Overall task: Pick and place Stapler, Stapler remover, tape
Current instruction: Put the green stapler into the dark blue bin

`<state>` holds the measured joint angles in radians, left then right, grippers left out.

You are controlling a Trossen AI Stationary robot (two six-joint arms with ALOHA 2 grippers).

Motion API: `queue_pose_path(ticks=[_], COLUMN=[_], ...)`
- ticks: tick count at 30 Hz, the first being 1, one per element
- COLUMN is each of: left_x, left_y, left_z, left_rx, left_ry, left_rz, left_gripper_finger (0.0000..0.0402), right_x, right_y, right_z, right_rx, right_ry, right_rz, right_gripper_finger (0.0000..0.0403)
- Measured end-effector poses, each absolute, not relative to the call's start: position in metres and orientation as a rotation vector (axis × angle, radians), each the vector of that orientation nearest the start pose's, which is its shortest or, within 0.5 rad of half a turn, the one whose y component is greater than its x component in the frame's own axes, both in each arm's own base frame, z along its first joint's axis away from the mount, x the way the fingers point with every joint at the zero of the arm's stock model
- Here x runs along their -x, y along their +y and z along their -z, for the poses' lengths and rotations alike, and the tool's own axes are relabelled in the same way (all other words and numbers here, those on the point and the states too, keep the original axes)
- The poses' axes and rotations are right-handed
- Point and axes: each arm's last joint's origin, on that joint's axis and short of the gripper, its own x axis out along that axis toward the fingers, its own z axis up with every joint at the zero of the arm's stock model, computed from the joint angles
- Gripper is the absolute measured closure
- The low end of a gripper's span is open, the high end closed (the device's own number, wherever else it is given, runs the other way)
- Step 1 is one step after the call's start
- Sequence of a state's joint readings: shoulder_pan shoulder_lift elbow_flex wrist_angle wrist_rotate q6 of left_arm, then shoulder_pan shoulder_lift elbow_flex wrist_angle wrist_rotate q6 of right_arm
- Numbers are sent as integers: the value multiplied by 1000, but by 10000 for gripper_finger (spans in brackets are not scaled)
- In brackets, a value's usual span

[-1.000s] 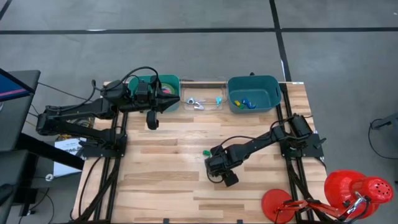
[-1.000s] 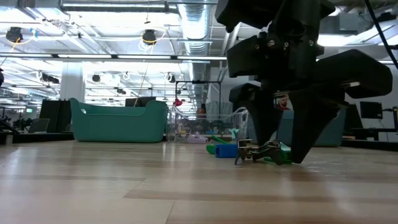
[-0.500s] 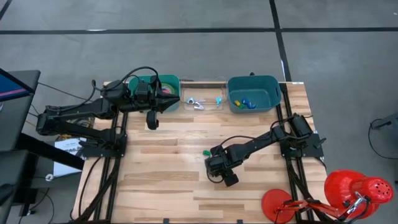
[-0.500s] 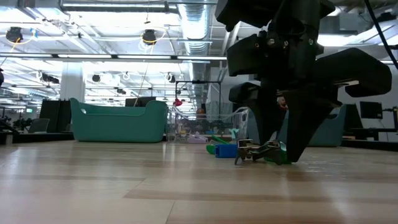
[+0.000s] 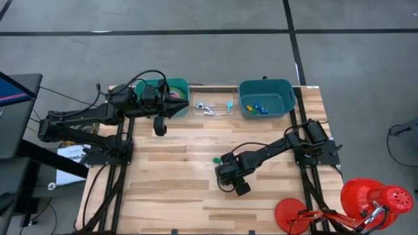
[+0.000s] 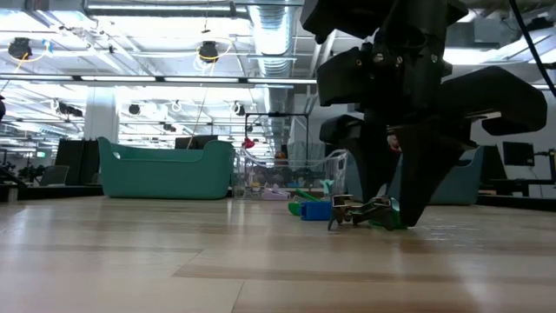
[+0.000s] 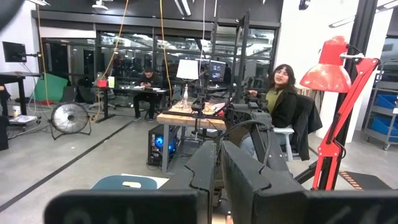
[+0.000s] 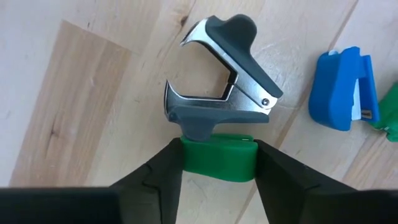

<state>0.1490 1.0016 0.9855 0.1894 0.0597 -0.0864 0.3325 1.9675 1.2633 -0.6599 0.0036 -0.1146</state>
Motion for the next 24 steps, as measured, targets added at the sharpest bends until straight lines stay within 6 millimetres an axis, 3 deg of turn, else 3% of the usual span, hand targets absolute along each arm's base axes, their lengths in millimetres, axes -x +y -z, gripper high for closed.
queue_pose_path(ticks=[24], left_x=[-217], left_y=[31], left_z=[-399], left_rx=[68], left_ry=[-180], left_rz=[-81], left_gripper_finger=[380], right_x=[-347], right_y=[120], right_z=[-141], right_rx=[323], right_ry=[1335], right_rz=[-356], right_gripper_finger=[237])
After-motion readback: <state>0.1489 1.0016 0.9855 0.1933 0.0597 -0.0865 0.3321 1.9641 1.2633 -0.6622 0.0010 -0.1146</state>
